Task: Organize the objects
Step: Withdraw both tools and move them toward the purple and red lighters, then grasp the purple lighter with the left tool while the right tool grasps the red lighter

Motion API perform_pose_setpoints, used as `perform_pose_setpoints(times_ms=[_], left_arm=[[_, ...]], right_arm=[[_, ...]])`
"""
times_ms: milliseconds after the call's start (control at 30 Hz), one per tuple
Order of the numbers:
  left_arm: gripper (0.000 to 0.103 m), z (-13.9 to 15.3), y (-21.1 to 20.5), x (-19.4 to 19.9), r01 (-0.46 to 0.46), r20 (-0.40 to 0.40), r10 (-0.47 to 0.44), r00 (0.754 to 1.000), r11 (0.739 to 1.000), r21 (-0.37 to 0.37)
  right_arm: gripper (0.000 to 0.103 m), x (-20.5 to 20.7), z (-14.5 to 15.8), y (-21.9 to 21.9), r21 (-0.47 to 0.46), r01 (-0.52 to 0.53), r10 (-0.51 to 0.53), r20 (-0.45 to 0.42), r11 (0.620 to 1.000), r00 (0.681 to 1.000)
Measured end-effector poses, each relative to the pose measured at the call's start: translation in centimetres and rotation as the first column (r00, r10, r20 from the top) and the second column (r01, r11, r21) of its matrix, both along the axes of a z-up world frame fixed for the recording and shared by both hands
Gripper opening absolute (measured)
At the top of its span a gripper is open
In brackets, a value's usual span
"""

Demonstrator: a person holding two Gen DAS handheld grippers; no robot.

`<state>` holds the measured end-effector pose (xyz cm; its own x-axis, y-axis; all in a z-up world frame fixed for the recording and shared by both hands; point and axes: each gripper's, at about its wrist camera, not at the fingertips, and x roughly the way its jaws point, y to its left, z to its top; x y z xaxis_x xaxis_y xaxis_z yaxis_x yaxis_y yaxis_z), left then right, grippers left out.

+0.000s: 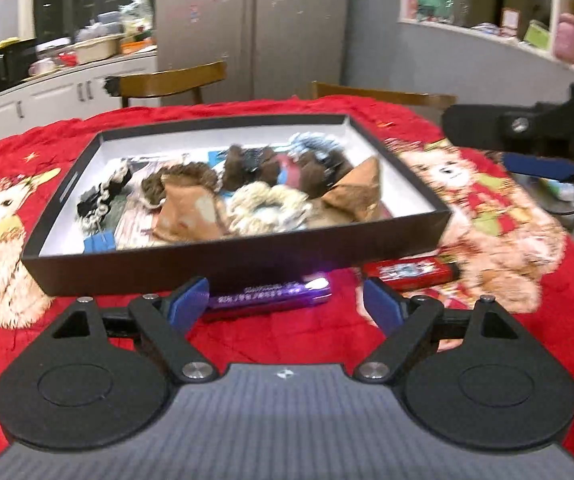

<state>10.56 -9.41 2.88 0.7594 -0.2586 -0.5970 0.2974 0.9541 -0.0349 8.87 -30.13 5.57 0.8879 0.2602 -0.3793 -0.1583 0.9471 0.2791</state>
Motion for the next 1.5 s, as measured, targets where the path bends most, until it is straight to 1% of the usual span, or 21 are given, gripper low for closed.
perform_pose_setpoints(times_ms=[67, 133, 233, 300, 333, 367, 467, 533, 633, 667, 767, 833, 900, 1000, 1100, 1200, 1333, 1367, 1400, 1500], left_arm=[[0.088, -0.7, 0.0, 0.5, -0.015, -0.005, 0.015, 1.0, 1.0, -0.016], [0.088, -1.0, -0.2, 0.5, -0.033, 0.033, 0.033, 0.999, 0.999, -0.009], [0.09, -1.1, -0.3, 0.8, -0.047, 0.038, 0.048, 0.998, 0.999, -0.006], [0.09, -1.4, -0.1, 1.4, -0.068, 0.01, 0.068, 0.998, 0.998, 0.002], [0.09, -1.7, 0.2, 2.0, -0.083, -0.044, 0.083, 0.996, 0.997, 0.005], [0.091, -1.7, 0.4, 2.0, -0.084, -0.027, 0.084, 0.996, 0.996, 0.005], [0.094, -1.7, 0.9, 2.0, -0.079, -0.034, 0.079, 0.996, 0.997, -0.014], [0.094, -1.7, 0.6, 2.2, -0.076, -0.033, 0.076, 0.997, 0.997, 0.011], [0.092, -1.8, 0.7, 2.1, -0.076, -0.026, 0.077, 0.997, 0.997, 0.026], [0.088, -1.8, 0.9, 1.9, -0.082, -0.022, 0.083, 0.996, 0.996, 0.025], [0.085, -1.6, 1.7, 1.3, -0.096, -0.01, 0.097, 0.995, 0.994, 0.046], [0.084, -1.6, 2.1, 1.4, -0.097, -0.011, 0.098, 0.995, 0.994, 0.045], [0.084, -1.5, 2.2, 1.4, -0.095, -0.013, 0.095, 0.995, 0.995, 0.043], [0.084, -1.5, 2.5, 1.1, -0.109, 0.003, 0.109, 0.994, 0.991, 0.071], [0.084, -1.5, 3.4, 1.1, -0.129, -0.004, 0.129, 0.992, 0.99, 0.055], [0.085, -1.5, 4.0, 1.3, -0.145, -0.016, 0.145, 0.989, 0.989, 0.03], [0.085, -1.5, 3.5, 1.0, -0.149, -0.001, 0.149, 0.989, 0.987, 0.057], [0.085, -1.5, 3.5, 0.9, -0.15, 0.0, 0.151, 0.989, 0.987, 0.056], [0.085, -1.5, 3.6, 0.9, -0.152, -0.001, 0.152, 0.988, 0.987, 0.054], [0.085, -1.5, 3.6, 0.9, -0.157, -0.004, 0.157, 0.988, 0.986, 0.049]], right_arm=[[0.103, 0.5, -0.6, 0.3, -0.006, 0.01, -0.01, -0.043, 1.0, 0.999], [0.103, 0.8, -1.4, 0.6, -0.017, 0.015, -0.016, -0.082, 1.0, 0.996], [0.103, 1.2, -2.7, 1.1, -0.013, 0.027, -0.028, -0.138, 1.0, 0.99], [0.103, 1.4, -3.3, 1.4, 0.001, 0.033, -0.032, -0.164, 0.999, 0.986], [0.103, 1.5, -3.5, 1.3, 0.013, 0.032, -0.029, -0.174, 0.999, 0.984], [0.103, 1.4, -3.8, 1.4, 0.019, 0.032, -0.029, -0.178, 0.999, 0.984], [0.103, 1.4, -4.1, 1.8, 0.005, 0.031, -0.029, -0.185, 1.0, 0.982], [0.103, 1.5, -4.4, 2.1, -0.007, 0.025, -0.026, -0.195, 1.0, 0.981], [0.103, 1.7, -4.8, 2.4, -0.004, 0.016, -0.016, -0.21, 1.0, 0.978], [0.103, 1.8, -4.9, 2.5, 0.007, 0.014, -0.012, -0.216, 1.0, 0.976], [0.103, 1.8, -5.5, 2.8, 0.027, 0.015, -0.008, -0.24, 1.0, 0.971], [0.102, 1.9, -5.8, 3.4, -0.004, 0.018, -0.018, -0.244, 1.0, 0.97], [0.102, 1.7, -6.0, 3.9, -0.042, 0.021, -0.03, -0.23, 0.999, 0.973], [0.102, 1.6, -6.1, 4.2, -0.061, 0.029, -0.042, -0.221, 0.998, 0.974], [0.101, 1.7, -6.2, 3.9, -0.072, 0.058, -0.072, -0.212, 0.996, 0.975], [0.101, 1.8, -6.2, 3.8, -0.072, 0.063, -0.077, -0.208, 0.995, 0.975], [0.101, 1.9, -6.3, 4.5, -0.124, 0.058, -0.083, -0.209, 0.991, 0.974], [0.1, 1.9, -6.3, 4.5, -0.123, 0.059, -0.084, -0.209, 0.991, 0.974], [0.096, 1.9, -6.3, 4.3, -0.109, 0.062, -0.084, -0.204, 0.992, 0.975], [0.088, 1.7, -6.3, 3.5, -0.045, 0.077, -0.084, -0.191, 0.996, 0.978]])
